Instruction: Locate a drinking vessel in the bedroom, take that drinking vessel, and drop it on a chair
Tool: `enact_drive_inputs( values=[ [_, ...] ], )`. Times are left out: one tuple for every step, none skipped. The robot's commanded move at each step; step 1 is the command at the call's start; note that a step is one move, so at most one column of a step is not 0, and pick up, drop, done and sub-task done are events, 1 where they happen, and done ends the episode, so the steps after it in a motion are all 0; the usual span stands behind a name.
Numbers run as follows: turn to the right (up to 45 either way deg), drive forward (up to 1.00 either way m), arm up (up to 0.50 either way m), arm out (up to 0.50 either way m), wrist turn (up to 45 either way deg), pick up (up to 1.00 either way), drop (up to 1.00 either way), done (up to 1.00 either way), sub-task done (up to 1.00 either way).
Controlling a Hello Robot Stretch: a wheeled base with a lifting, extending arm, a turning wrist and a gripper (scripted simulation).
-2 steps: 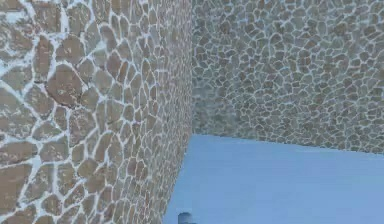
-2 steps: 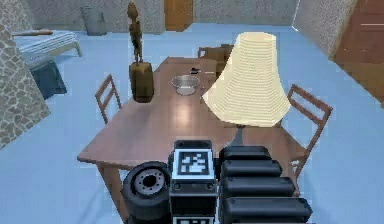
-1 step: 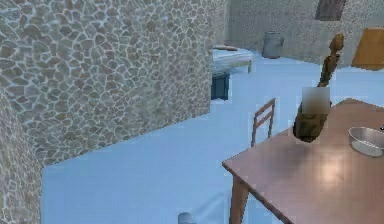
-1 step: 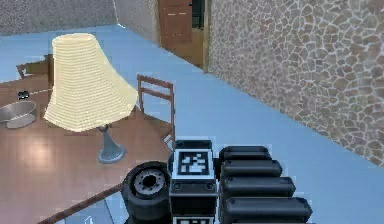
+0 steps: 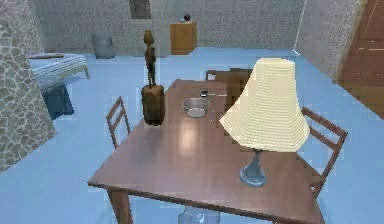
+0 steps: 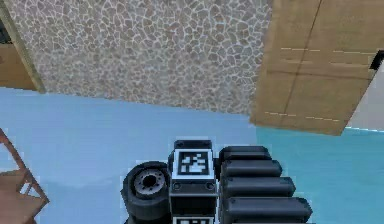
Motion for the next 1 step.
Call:
enact_drive_inputs(
  values=[
    [45.0,0.00,0.00,0.00,0.0,0.00,0.00,0.00,0.00]
  ],
)
